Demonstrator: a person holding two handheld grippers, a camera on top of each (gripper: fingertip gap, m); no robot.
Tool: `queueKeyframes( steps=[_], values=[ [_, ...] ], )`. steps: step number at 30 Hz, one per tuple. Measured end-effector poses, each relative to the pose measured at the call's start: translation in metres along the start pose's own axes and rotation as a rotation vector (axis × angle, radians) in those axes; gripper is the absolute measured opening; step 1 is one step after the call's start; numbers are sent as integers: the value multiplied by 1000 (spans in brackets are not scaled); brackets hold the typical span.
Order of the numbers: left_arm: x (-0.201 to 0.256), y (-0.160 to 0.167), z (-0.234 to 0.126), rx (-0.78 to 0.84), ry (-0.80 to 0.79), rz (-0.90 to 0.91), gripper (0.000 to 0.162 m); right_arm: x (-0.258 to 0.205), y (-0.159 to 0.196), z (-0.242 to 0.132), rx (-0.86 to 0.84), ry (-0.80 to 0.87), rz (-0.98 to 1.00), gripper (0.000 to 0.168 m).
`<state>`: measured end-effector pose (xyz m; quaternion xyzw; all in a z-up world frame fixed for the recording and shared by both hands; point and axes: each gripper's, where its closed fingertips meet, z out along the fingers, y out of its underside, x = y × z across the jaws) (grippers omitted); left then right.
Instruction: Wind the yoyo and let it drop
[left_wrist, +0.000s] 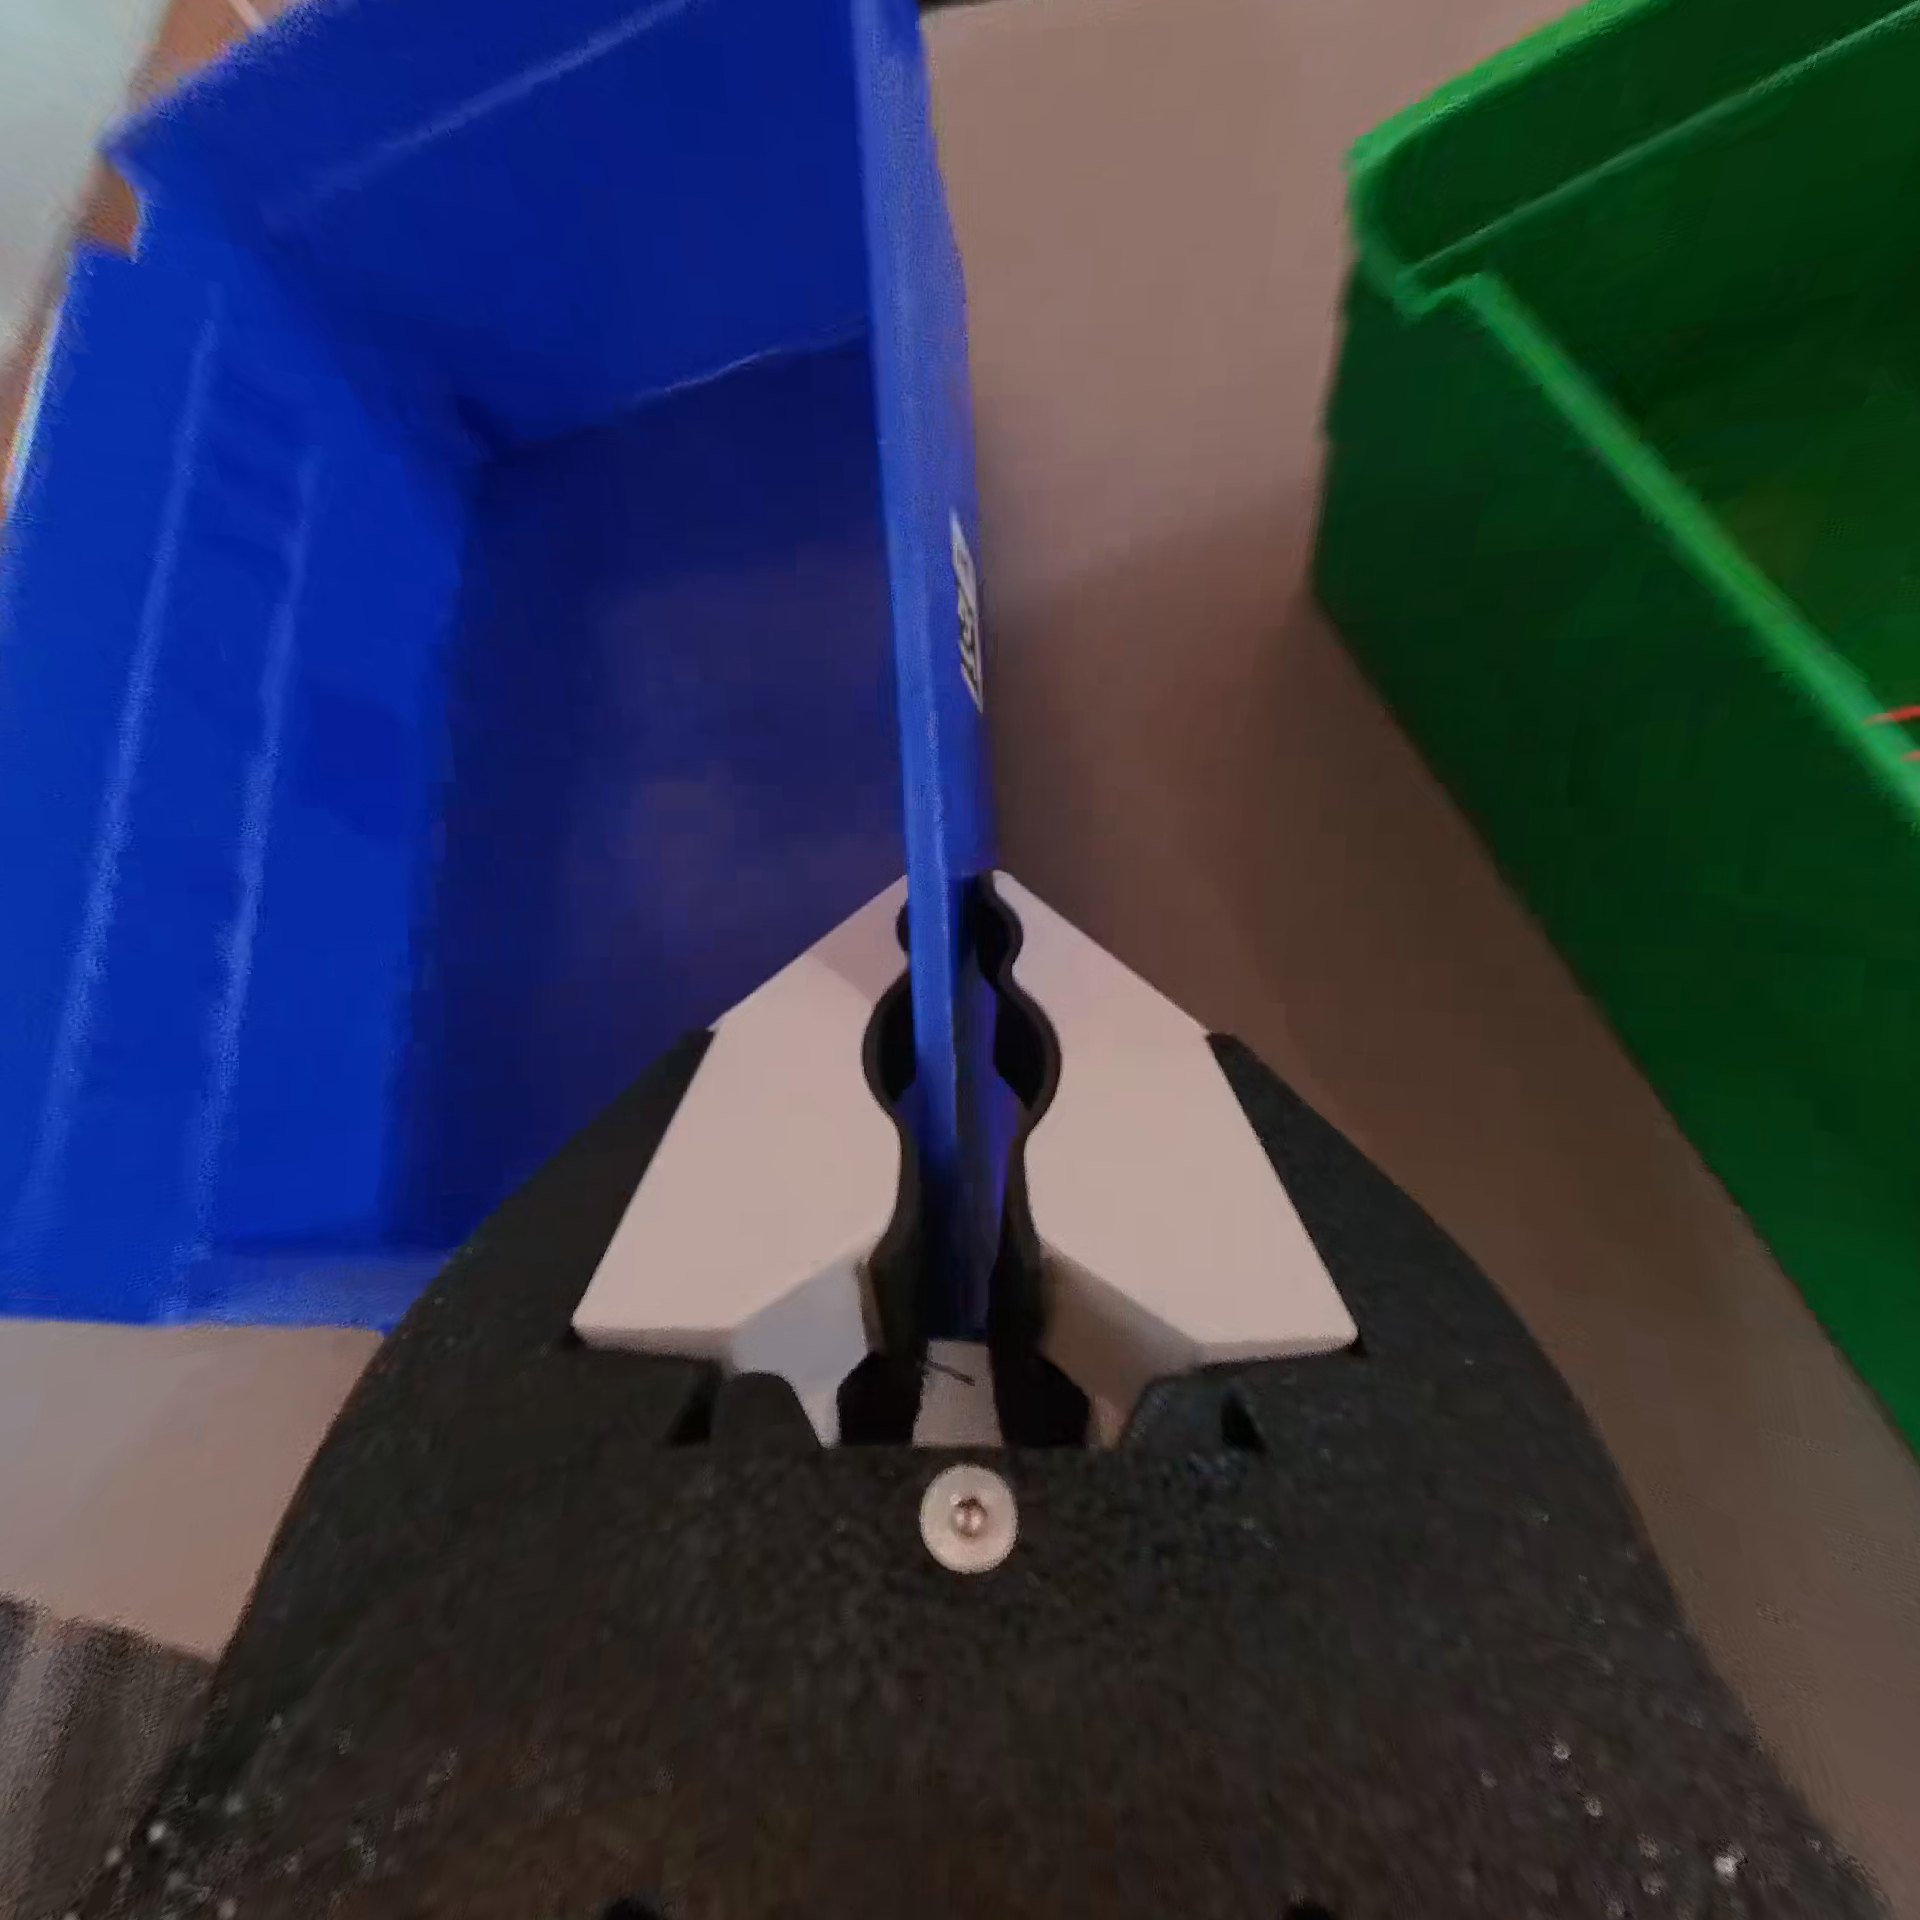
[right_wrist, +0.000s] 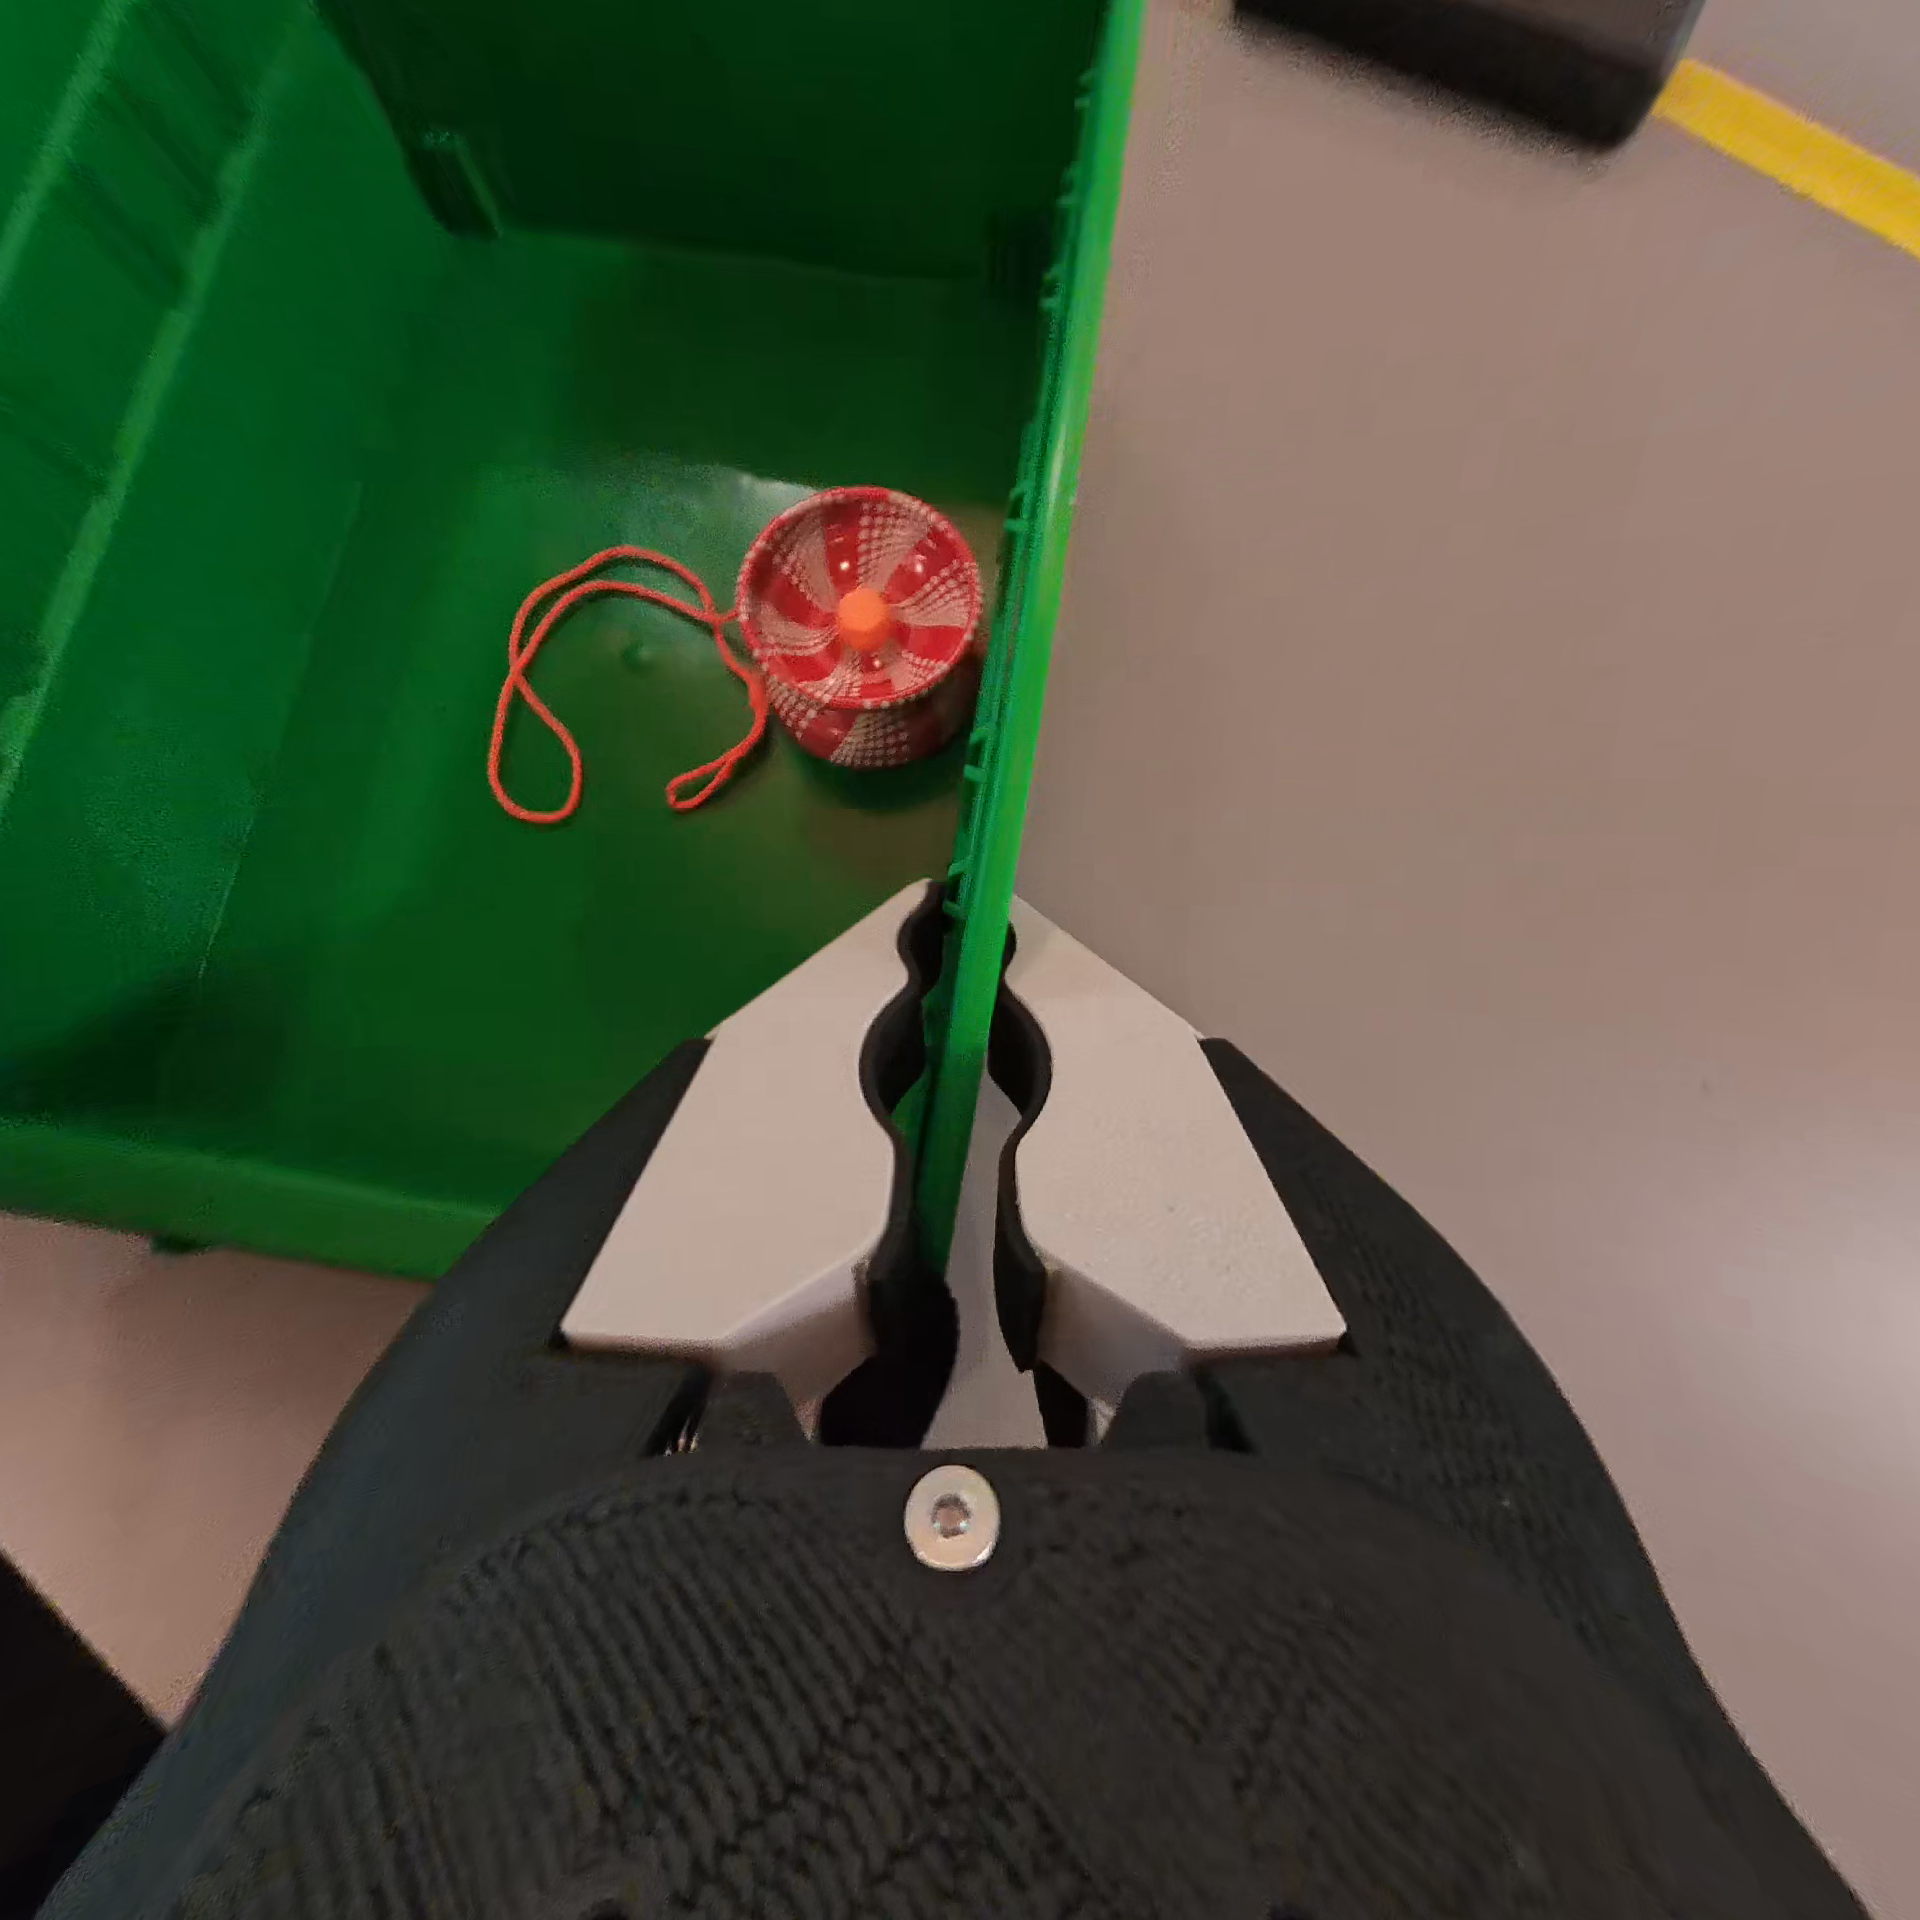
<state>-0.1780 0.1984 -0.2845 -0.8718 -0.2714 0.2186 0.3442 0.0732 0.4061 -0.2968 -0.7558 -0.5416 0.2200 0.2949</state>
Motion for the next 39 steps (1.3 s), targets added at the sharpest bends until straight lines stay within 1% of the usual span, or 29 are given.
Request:
queueKeyframes(
  steps=[1,2,4,8,9,10,11,12,13,15,17,20,22,25,27,29,31,32,33,34,35,36,37,38,39],
  values=[
    [-1,-3,-14,36,-18,21,5,-7,-6,5,15,1,0,6],
    [-6,-6,-31,74,-51,1,5,-15,-11,10,28,0,6,2],
    [-20,-10,-66,145,-84,-68,5,-36,-24,21,56,11,20,2],
    [-49,-28,-142,245,-211,-78,4,-91,-59,49,124,-6,24,3],
    [-52,-36,-162,275,-229,-58,4,-114,-72,58,150,-62,7,9],
    [-52,-43,-177,280,-247,-13,4,-143,-82,64,166,-166,-11,20],
    [-47,-51,-190,290,-247,20,4,-167,-92,66,178,-257,-27,32],
    [-38,-59,-202,312,-227,42,4,-179,-103,61,209,-295,-18,49],
    [-26,-68,-212,339,-196,62,4,-182,-115,50,258,-317,7,53],
    [10,-83,-224,383,-113,100,3,-171,-132,20,382,-342,42,55],
    [58,-95,-225,418,1,132,4,-137,-134,-13,510,-309,8,55],
    [145,-104,-214,437,238,173,4,-53,-117,-54,630,-158,-27,54],
    [204,-103,-198,420,383,219,4,11,-100,-79,649,-23,-20,54],
    [282,-89,-164,360,523,311,5,94,-72,-117,638,153,18,54],
    [321,-75,-136,303,575,359,5,135,-52,-140,626,255,55,54],
    [351,-59,-106,233,602,388,4,160,-34,-157,611,327,82,53],
    [371,-40,-79,162,591,415,3,170,-18,-168,600,354,109,52],
    [376,-34,-66,161,541,452,3,171,-10,-172,595,357,123,52],
    [380,-29,-58,157,524,457,4,169,-5,-172,592,352,131,52],
    [389,-26,-55,156,558,448,10,166,-1,-173,591,345,135,52],
    [394,-25,-56,142,593,440,27,163,3,-175,590,339,137,52],
    [397,-23,-59,109,635,432,54,160,6,-177,592,330,136,53],
    [396,-27,-67,109,663,397,82,157,6,-179,599,320,125,54],
    [391,-35,-79,135,690,356,97,155,5,-182,609,317,105,55],
    [379,-45,-92,183,703,310,101,154,4,-185,621,323,82,55]
  ],
)
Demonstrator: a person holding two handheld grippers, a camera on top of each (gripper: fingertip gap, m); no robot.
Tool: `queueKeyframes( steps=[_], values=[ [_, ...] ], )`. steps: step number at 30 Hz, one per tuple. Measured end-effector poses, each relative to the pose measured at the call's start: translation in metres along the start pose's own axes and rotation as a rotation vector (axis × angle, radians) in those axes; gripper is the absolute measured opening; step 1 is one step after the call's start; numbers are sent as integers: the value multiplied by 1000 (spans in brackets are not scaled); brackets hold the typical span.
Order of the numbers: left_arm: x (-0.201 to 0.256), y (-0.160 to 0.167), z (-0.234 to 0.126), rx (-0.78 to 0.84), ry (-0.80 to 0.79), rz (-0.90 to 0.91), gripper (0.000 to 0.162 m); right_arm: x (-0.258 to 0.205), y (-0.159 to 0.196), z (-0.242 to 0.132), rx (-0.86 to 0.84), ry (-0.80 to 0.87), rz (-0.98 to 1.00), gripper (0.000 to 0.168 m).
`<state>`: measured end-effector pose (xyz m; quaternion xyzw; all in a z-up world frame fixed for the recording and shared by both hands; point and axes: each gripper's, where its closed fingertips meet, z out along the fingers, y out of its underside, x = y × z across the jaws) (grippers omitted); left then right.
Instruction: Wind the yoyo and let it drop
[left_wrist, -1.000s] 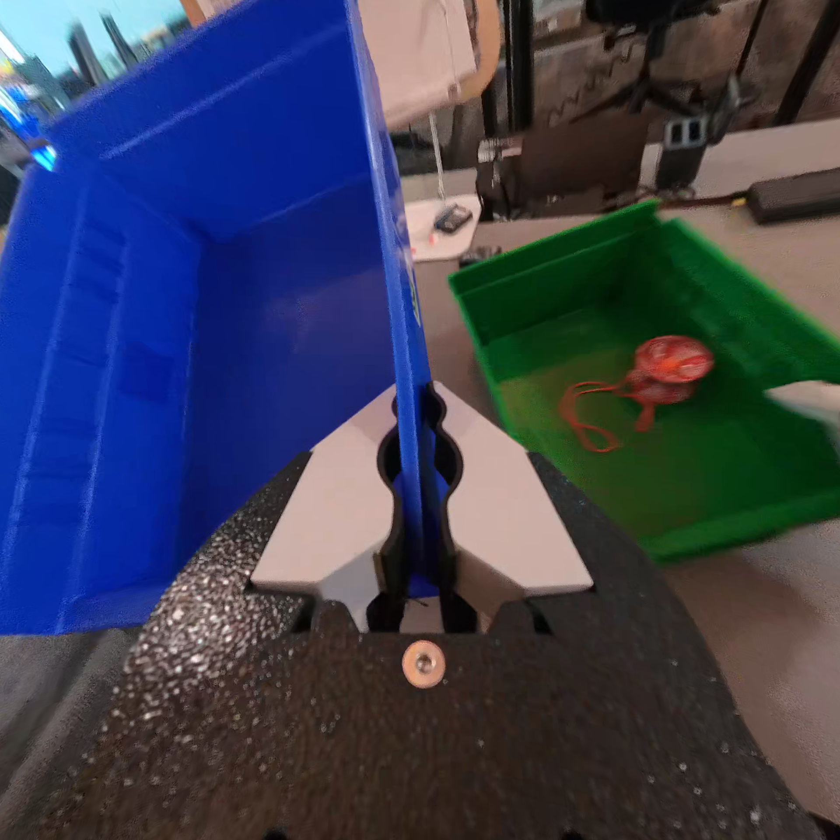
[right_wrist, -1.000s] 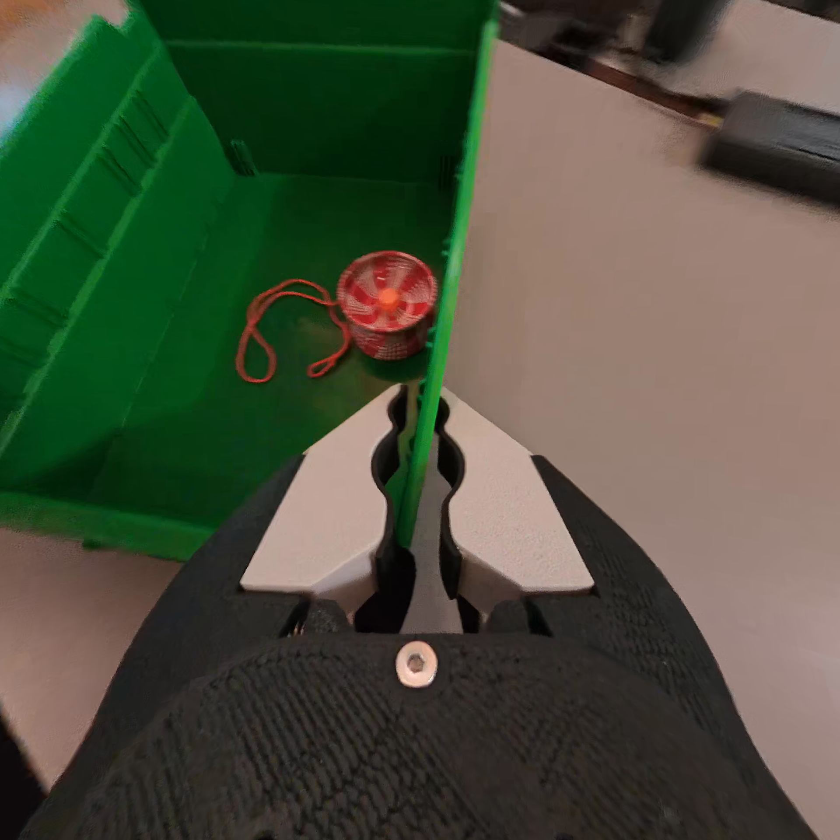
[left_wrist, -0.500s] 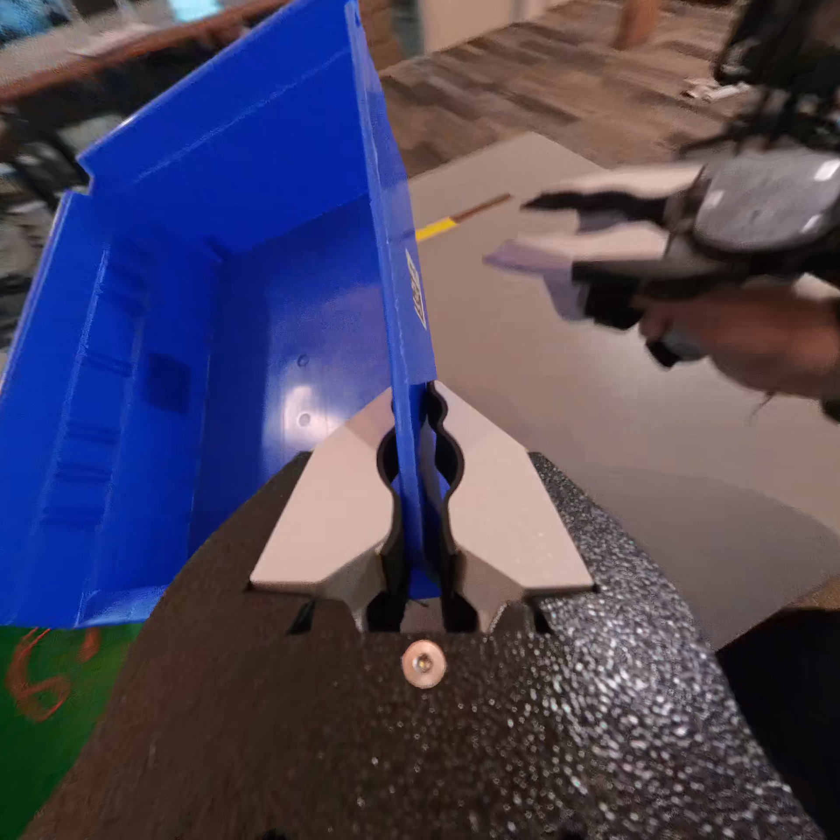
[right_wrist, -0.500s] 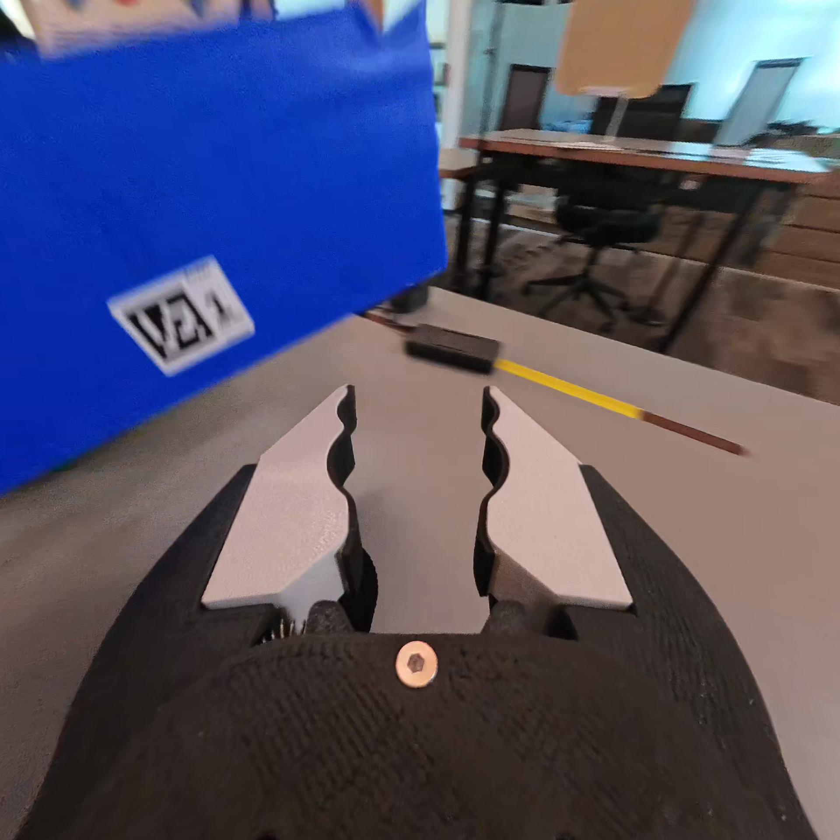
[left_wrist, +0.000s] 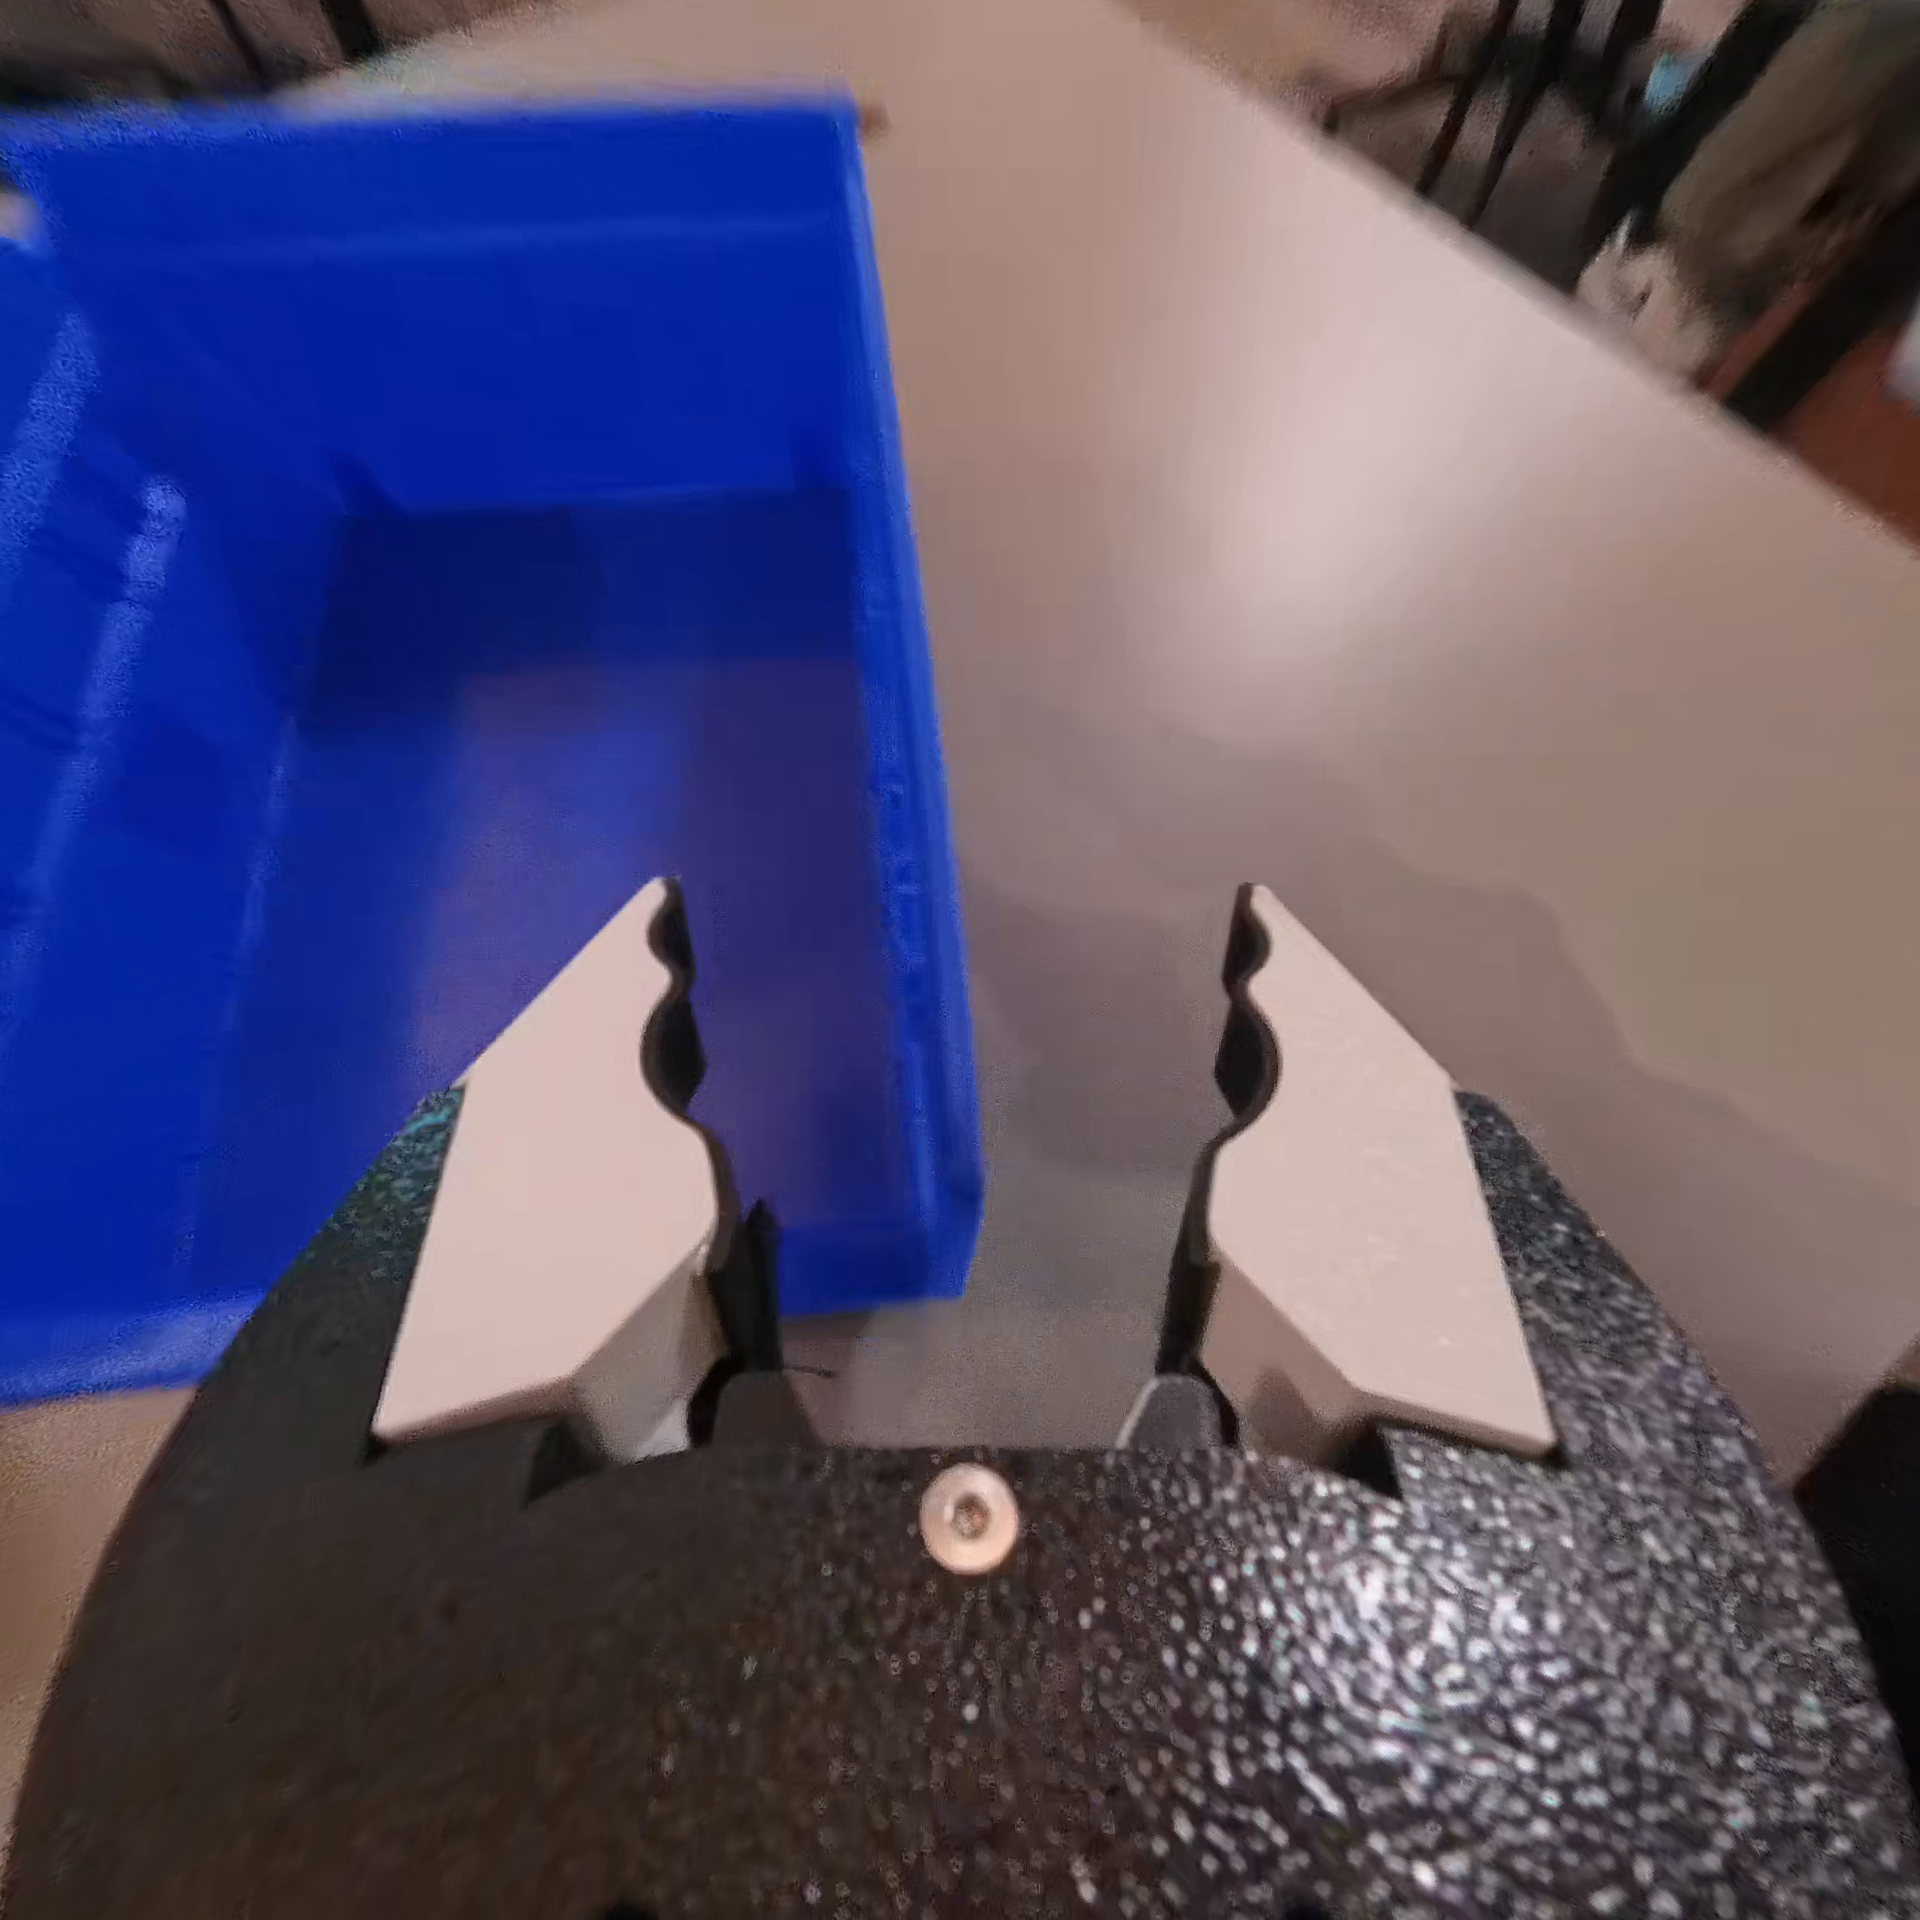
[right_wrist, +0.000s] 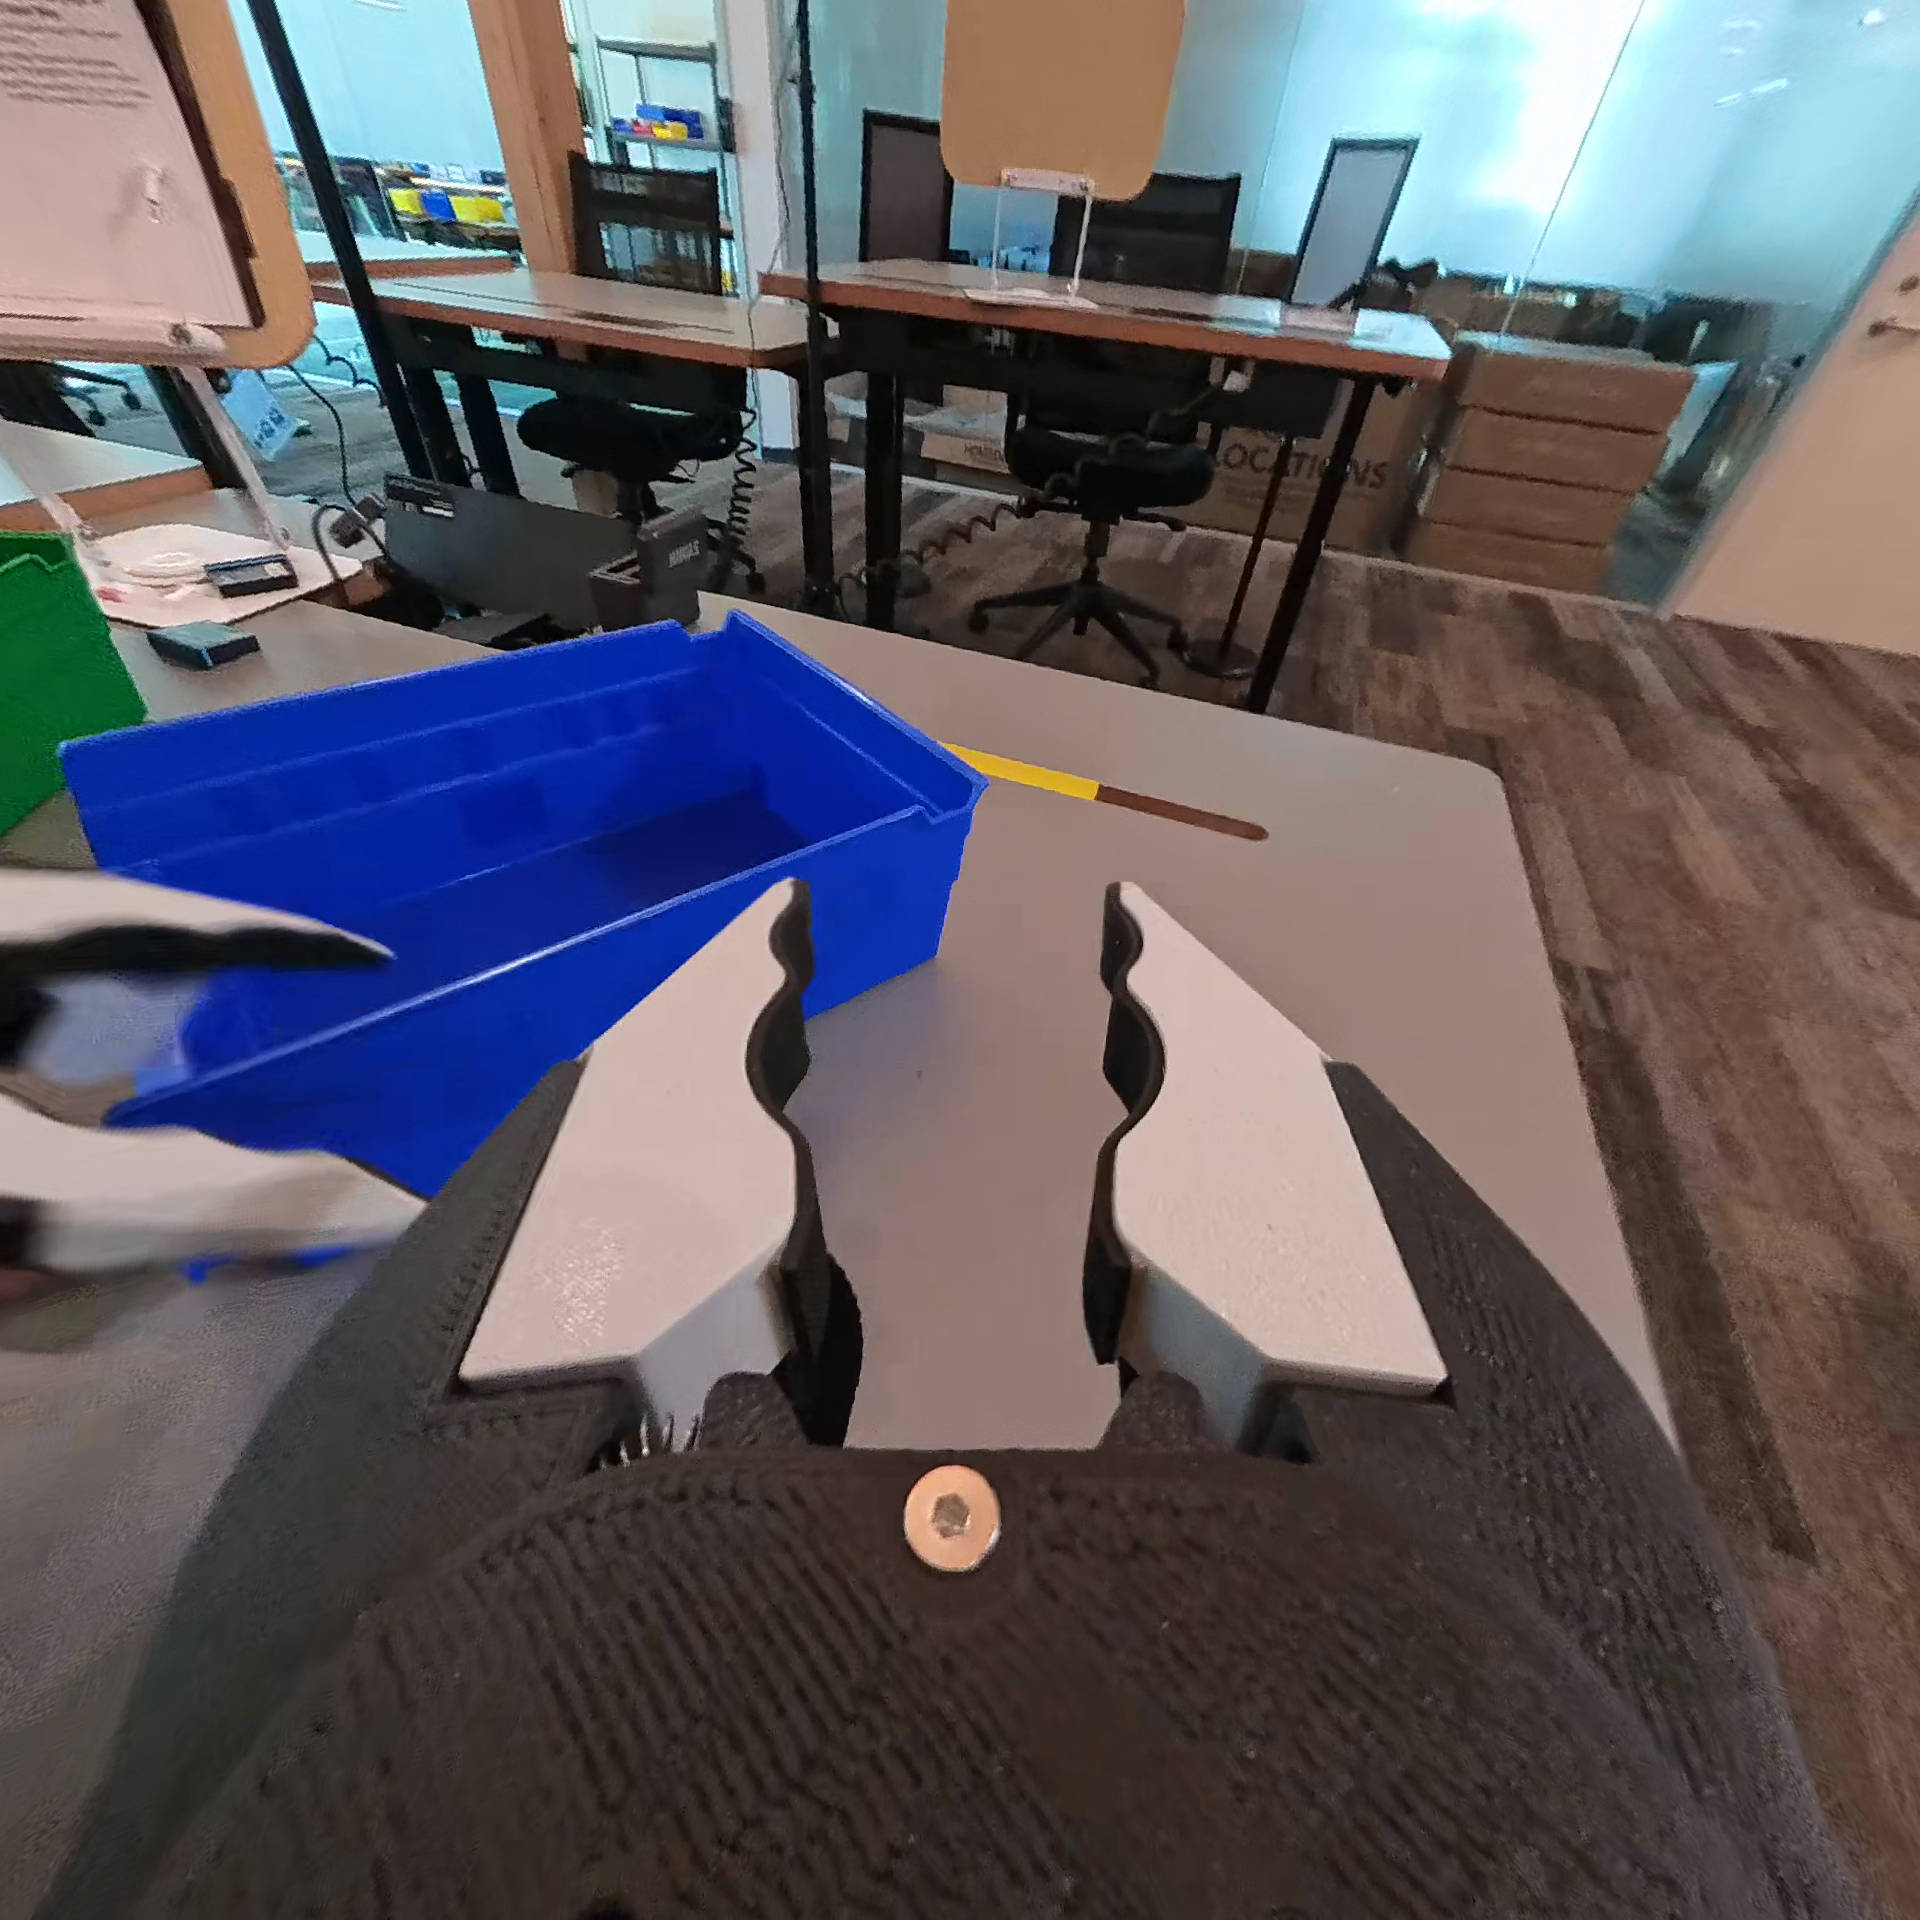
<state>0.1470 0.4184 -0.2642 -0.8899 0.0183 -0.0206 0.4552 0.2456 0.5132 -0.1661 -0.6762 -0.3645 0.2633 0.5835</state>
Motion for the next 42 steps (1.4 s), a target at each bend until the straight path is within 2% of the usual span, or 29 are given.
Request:
queueKeyframes(
  steps=[3,6,7,9,11,13,15,16,17,20,21,24,27,30,33,34,36,38,42],
  values=[
    [-37,-24,-71,179,-59,-82,100,2,-4,-2,6,-1,-46,55],
    [-88,-17,-142,165,-40,-302,93,2,-10,1,11,8,-65,55],
    [-111,-13,-163,162,-59,-346,92,1,-15,2,20,18,-83,55],
    [-179,9,-196,116,-209,-344,82,7,-28,4,44,91,-164,54],
    [-251,36,-212,32,-332,-327,78,12,-42,6,57,161,-195,53],
    [-311,69,-200,-94,-347,-316,84,7,-56,12,78,159,-184,52],
    [-353,118,-175,-359,-329,-275,117,0,-64,20,81,150,-217,52],
    [-362,139,-160,-480,-285,-251,127,-3,-66,23,76,149,-237,52],
    [-366,152,-145,-557,-224,-223,130,-7,-69,26,74,146,-249,52],
    [-364,183,-113,-718,-58,-168,120,-21,-72,32,77,119,-248,52],
    [-369,185,-109,-734,-67,-127,120,-26,-72,34,75,111,-244,52],
    [-370,173,-104,-707,-36,-89,64,-41,-70,41,76,85,-245,53],
    [-373,166,-113,-661,-37,-125,63,-56,-73,48,89,43,-252,50],
    [-389,116,-139,-407,-143,-189,63,-82,-90,60,133,-26,-246,47],
    [-391,25,-185,-56,-175,-217,63,-130,-114,78,176,-195,-198,36],
    [-387,-7,-203,47,-159,-202,63,-151,-123,85,181,-267,-186,27],
    [-374,-69,-233,212,-88,-172,62,-195,-142,98,185,-402,-154,24],
    [-357,-127,-260,331,-5,-126,62,-237,-165,108,214,-525,-102,27],
    [-309,-228,-290,435,110,52,62,-294,-209,113,299,-697,-29,38]
  ],
)
